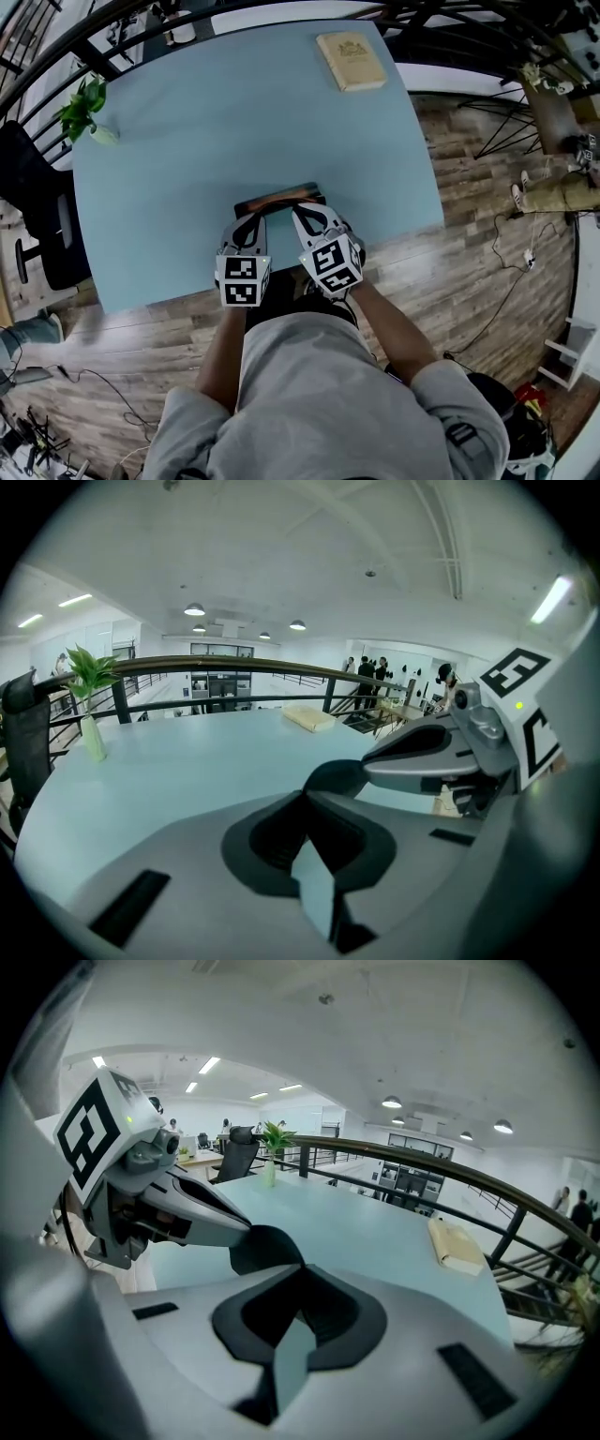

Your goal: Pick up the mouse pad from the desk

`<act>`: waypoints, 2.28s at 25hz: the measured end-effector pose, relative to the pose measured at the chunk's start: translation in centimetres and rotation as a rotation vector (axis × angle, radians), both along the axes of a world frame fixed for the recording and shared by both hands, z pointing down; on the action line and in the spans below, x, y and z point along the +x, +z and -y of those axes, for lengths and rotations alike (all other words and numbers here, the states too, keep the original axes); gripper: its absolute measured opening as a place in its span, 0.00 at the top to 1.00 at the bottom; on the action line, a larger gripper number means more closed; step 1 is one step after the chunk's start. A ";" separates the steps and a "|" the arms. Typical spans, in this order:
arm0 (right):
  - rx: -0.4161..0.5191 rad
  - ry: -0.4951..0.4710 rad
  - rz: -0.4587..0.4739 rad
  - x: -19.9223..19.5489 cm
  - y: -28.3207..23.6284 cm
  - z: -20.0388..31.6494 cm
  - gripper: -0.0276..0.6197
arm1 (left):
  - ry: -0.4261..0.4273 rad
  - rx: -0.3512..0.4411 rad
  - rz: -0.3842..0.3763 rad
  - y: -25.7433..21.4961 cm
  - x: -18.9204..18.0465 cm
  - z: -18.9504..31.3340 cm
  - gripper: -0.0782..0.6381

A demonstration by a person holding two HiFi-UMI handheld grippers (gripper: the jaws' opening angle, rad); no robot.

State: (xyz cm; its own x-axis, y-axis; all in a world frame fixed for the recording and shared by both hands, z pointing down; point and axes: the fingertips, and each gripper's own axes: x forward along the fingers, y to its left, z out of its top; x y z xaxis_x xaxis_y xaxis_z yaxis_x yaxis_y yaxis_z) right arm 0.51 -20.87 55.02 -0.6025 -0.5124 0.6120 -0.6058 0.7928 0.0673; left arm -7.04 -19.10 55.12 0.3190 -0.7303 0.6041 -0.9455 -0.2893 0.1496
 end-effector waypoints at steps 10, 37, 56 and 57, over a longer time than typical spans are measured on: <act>0.016 0.087 0.055 -0.6 -2.8 2.5 0.93 | 0.041 0.049 -0.014 -2.9 -0.6 2.4 0.86; 0.164 0.053 0.160 -0.4 -11.0 7.2 0.93 | -0.051 0.233 -0.007 -11.3 0.3 6.8 0.86; 0.325 0.122 0.288 2.8 -19.6 8.2 0.93 | 0.001 0.414 -0.045 -19.3 3.6 8.0 0.86; 0.328 0.124 0.293 2.9 -19.9 8.2 0.93 | 0.006 0.419 -0.045 -19.5 3.7 8.1 0.86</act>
